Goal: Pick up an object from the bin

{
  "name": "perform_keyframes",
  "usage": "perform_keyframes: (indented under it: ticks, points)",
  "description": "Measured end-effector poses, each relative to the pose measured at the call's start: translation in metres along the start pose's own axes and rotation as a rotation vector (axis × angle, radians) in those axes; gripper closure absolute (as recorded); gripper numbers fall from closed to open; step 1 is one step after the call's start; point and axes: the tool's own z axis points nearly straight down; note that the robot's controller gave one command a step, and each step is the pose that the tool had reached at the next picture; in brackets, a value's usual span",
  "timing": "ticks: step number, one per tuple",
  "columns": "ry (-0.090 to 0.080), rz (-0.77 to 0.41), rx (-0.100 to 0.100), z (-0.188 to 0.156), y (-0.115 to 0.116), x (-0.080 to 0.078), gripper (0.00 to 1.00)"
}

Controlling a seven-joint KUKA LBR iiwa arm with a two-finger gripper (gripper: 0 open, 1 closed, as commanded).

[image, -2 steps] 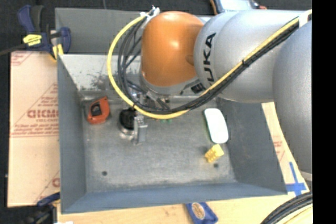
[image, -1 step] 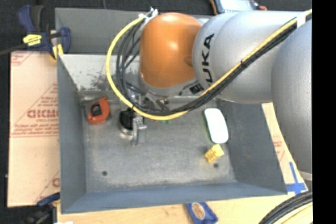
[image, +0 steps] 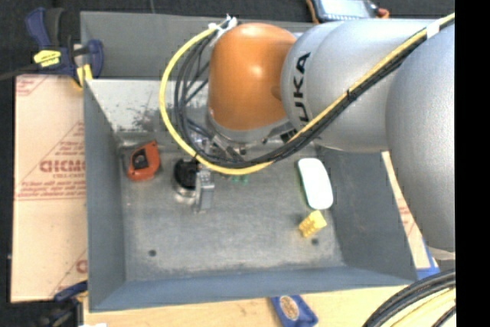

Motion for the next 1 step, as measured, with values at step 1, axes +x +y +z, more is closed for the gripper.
perform_keyframes:
  ticks: [1]
  points:
    - [-0.001, -0.135, 0.001, 0.0055, -0.0072, -0.0096, 0.0]
